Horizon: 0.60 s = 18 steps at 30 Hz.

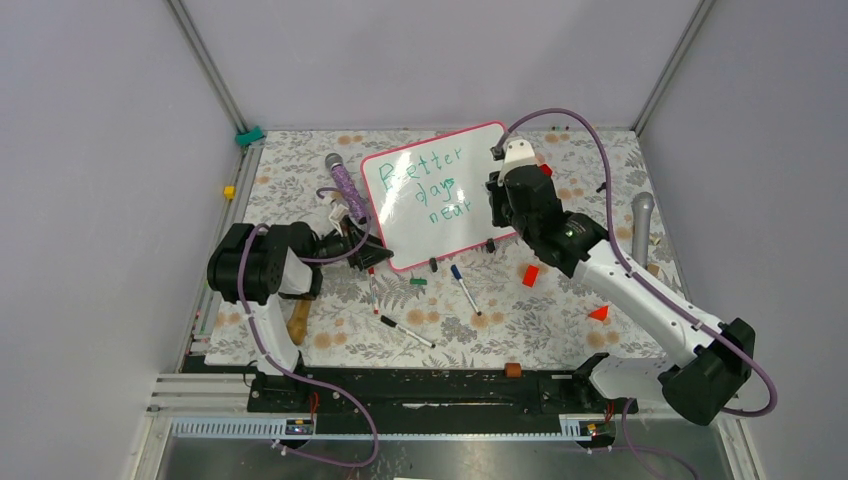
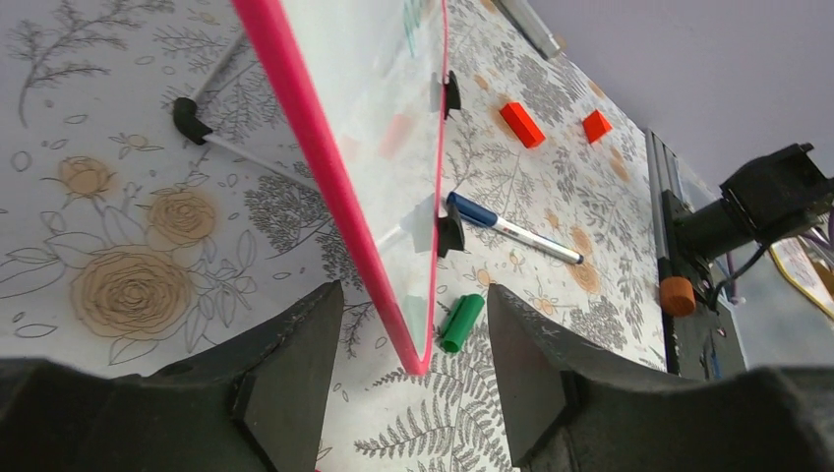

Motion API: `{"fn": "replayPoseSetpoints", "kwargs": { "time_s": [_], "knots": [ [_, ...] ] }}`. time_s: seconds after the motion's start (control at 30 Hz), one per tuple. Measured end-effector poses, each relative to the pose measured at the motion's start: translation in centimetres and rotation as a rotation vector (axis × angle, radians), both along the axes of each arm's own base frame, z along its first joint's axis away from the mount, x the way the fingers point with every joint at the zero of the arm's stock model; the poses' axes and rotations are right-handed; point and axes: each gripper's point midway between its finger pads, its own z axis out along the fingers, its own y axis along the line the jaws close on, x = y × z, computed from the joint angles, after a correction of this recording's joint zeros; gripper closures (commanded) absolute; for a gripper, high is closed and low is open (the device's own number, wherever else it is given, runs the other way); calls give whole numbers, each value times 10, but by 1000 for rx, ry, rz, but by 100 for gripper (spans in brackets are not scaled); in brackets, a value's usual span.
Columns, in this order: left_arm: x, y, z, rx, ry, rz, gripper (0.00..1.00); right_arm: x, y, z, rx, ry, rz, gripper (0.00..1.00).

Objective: Write a sentence on the whiteboard
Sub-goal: Put down the whiteboard on the whiteboard stand.

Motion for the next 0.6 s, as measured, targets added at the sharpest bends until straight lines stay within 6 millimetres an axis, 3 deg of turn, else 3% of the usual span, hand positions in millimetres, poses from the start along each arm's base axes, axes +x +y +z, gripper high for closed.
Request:
{"fn": "replayPoseSetpoints", "kwargs": {
  "time_s": [0.2,0.4,0.6],
  "knots": [
    [9,6,-2,3,16,72,45,-3,0,-2,9,5,4,100],
    [19,25,-9,15,125,241,45,-10,2,0,45,1,29,100],
    [35,60,18,-4,134,405,44,-15,7,9,98,-13,58,100]
  ]
}}
